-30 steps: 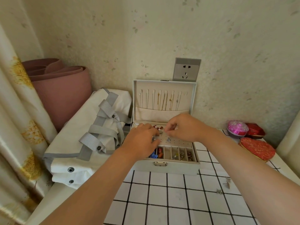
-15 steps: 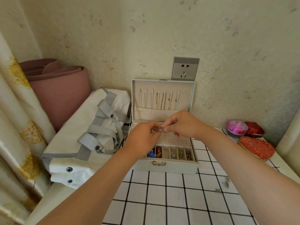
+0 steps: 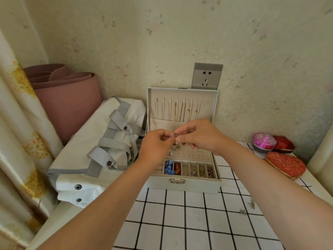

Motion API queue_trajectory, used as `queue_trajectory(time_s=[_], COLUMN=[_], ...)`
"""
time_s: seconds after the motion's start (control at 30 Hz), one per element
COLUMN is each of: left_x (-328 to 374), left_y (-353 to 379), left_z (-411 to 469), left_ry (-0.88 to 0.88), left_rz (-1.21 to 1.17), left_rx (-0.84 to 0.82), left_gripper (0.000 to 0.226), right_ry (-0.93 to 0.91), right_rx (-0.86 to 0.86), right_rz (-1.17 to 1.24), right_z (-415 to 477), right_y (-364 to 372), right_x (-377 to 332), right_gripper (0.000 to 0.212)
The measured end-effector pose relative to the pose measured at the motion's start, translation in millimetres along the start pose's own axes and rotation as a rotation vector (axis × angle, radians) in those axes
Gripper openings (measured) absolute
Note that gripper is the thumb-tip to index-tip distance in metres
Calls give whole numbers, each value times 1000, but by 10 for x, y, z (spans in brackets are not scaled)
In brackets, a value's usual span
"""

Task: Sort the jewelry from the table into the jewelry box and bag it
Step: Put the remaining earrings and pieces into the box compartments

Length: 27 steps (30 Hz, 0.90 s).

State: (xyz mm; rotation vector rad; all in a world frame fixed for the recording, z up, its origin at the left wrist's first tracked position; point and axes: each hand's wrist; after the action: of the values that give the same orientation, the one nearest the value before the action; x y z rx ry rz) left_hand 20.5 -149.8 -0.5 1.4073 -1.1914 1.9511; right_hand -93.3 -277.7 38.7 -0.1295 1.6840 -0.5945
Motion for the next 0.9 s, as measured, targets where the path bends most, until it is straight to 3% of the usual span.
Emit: queue_trajectory(time_s=[0.2, 0.37, 0.67, 0.9], left_x=[-47, -88, -216, -237], left_y=[7, 24, 41, 41], left_z=[3, -49, -32, -31], left_ry=[2, 61, 178, 215], left_rz=[126, 635, 850, 891], left_rx=[-86, -152, -282, -308], left_gripper=[8, 31, 41, 42], right_ry=[-23, 8, 56, 46], right_rx=[89, 110, 99, 2], right_rz=[-111, -483, -801, -764], right_z=[51, 86, 69, 73], right_y=[-14, -24, 91, 21], right_x=[111, 292, 330, 360], right_gripper=[10, 3, 6, 5])
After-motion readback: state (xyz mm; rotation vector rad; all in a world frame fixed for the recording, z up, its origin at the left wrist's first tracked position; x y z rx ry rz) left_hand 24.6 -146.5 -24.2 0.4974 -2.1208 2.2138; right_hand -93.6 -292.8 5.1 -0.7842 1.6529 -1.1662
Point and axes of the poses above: each hand's wrist, its own z-axis towards the middle knuckle, its own y-axis out of the palm, x = y × z, and after that the axes turned 15 degrees about -x, right-handed
